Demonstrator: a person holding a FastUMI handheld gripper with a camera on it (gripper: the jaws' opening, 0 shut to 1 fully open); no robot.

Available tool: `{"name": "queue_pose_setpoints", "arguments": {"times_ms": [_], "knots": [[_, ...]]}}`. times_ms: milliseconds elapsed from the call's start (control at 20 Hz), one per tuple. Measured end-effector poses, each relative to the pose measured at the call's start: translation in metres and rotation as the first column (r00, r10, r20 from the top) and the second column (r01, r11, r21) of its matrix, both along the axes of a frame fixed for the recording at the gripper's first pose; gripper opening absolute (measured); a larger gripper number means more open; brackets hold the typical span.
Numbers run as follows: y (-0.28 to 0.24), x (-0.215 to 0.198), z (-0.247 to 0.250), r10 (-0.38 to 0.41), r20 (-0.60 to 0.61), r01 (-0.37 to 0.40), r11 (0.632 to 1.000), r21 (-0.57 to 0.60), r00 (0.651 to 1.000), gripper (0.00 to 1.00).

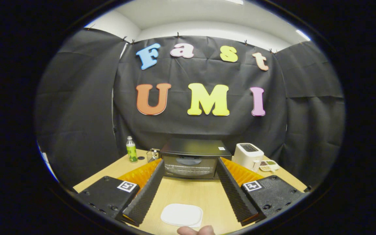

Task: Open the toaster oven, put the food inside, and close the toaster oven door.

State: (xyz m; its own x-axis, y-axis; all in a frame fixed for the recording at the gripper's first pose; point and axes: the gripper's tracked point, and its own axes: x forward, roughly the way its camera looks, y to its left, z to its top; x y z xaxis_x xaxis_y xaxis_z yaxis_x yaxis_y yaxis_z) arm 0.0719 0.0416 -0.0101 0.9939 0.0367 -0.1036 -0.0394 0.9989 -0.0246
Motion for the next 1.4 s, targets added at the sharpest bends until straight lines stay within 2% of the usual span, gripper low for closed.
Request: {"name": "queue_pose_setpoints", "arguments": {"times_ms": [500,900,1400], "knots": [[-0.002,-0.046,0.017,0.001,0.032,-0.003,0.999,0.04,0.999,1.0],[-0.001,-0.055,0.019,-0.017,0.03,0.017,1.0,0.011,0.999,1.0],[0.023,-0.053,0.019,0.026,-0.006,-0.026,0.999,0.036,1.0,1.0]]}}
